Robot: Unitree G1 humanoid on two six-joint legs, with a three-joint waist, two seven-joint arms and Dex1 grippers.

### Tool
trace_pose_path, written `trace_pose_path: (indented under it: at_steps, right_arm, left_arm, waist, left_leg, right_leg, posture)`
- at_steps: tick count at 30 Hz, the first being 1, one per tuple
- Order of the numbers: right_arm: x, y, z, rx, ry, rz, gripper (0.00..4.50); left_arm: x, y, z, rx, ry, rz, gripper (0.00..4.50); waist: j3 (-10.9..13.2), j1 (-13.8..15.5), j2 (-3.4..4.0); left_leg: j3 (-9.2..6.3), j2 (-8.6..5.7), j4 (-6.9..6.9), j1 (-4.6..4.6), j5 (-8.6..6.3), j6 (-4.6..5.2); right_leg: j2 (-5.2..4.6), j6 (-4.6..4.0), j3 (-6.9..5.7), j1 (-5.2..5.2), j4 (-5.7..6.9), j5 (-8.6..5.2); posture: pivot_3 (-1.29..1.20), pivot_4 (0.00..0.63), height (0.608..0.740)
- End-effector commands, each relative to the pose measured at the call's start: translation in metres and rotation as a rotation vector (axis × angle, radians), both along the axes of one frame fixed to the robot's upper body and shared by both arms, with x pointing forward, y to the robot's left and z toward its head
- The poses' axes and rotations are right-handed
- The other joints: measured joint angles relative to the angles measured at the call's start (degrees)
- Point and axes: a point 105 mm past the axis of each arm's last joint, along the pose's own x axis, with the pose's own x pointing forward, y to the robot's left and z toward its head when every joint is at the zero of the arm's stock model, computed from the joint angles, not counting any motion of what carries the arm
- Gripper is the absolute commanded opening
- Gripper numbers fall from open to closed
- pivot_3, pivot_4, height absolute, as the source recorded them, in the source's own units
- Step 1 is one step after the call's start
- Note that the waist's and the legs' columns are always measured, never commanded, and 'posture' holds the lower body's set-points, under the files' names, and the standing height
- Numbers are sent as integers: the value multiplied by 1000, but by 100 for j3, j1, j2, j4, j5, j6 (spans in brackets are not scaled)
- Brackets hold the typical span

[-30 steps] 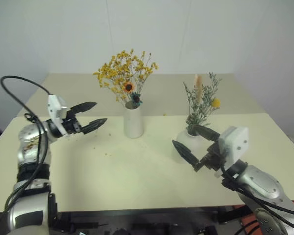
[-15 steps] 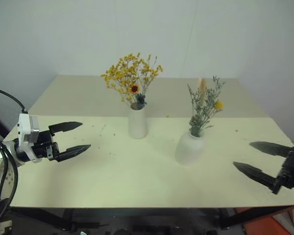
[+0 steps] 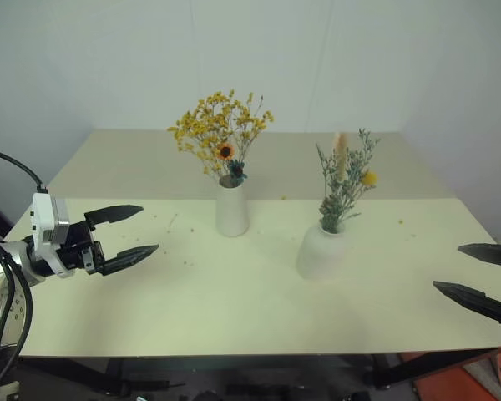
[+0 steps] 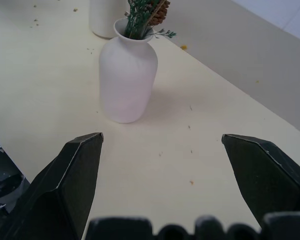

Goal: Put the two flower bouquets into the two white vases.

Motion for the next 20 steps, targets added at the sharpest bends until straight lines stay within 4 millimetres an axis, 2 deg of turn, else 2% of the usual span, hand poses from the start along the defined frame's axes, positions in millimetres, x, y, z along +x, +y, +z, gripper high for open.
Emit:
trace_pose_path:
  at_steps: [1, 20]
  right_arm:
    - [-1, -2, 12, -41, -45, -9, 4500]
    - [1, 10, 8, -28, -58, 30, 4500]
  left_arm:
    - [-4, -3, 11, -12, -50, -10, 4468]
    - [-6, -4, 13, -4, -62, -9, 4468]
  waist:
    - [0, 0, 0]
    - [0, -2, 0]
  left_leg:
    - [0, 0, 0, 0, 0, 0]
    - [1, 1, -1, -2, 0, 0]
  right_leg:
    - [0, 0, 0, 0, 0, 0]
    - [0, 0, 0, -2, -2, -1]
  posture:
    - [0, 150, 740]
    - [0, 150, 740]
